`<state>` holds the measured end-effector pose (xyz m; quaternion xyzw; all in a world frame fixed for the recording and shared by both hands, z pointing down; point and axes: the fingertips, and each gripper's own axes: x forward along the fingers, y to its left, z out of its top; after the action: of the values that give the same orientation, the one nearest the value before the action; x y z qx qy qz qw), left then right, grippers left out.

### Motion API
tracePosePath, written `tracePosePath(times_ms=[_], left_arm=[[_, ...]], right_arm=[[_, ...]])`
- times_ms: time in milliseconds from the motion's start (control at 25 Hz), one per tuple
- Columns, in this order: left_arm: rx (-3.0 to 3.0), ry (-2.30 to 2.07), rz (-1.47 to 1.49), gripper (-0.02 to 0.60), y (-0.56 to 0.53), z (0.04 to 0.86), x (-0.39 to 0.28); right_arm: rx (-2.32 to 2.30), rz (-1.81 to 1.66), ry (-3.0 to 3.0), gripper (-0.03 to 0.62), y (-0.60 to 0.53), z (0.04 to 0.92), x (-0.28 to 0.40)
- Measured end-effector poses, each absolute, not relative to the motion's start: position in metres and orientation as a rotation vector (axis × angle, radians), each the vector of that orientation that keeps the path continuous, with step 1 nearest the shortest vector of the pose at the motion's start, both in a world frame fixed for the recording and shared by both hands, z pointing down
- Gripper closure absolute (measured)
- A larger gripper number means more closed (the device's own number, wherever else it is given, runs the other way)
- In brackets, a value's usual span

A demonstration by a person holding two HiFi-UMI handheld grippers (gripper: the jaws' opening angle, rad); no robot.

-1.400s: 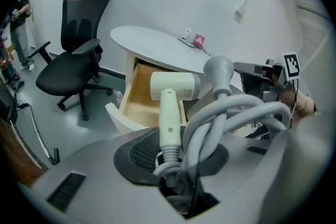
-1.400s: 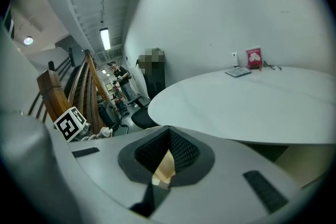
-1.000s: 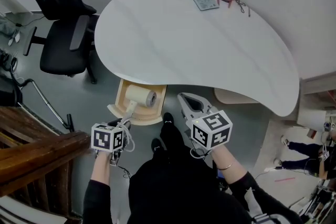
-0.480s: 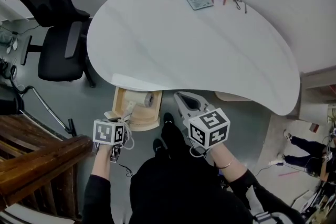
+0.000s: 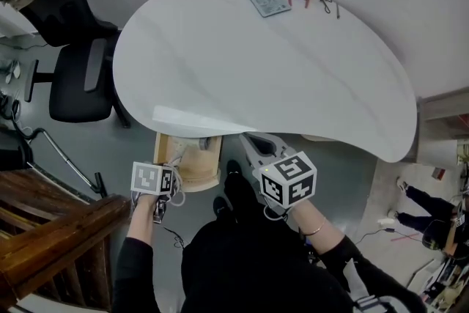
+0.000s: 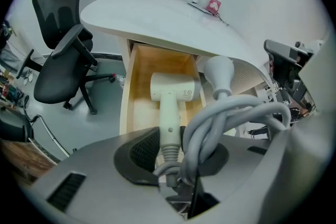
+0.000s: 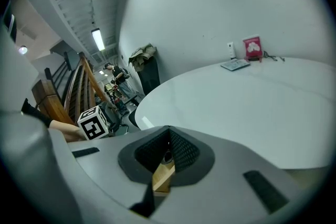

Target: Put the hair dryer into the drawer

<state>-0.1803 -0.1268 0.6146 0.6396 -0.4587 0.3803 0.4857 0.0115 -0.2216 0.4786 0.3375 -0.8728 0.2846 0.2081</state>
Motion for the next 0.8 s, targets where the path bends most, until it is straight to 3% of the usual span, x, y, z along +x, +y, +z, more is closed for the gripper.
tracePosePath(times_ms=[800], left_arm=[[1.56, -1.126, 0.914, 0.44, -0.159, 0.64, -0.162]], right_arm=[[0.556, 0.794, -2.297, 0.591, -0.186, 0.556, -0.065]])
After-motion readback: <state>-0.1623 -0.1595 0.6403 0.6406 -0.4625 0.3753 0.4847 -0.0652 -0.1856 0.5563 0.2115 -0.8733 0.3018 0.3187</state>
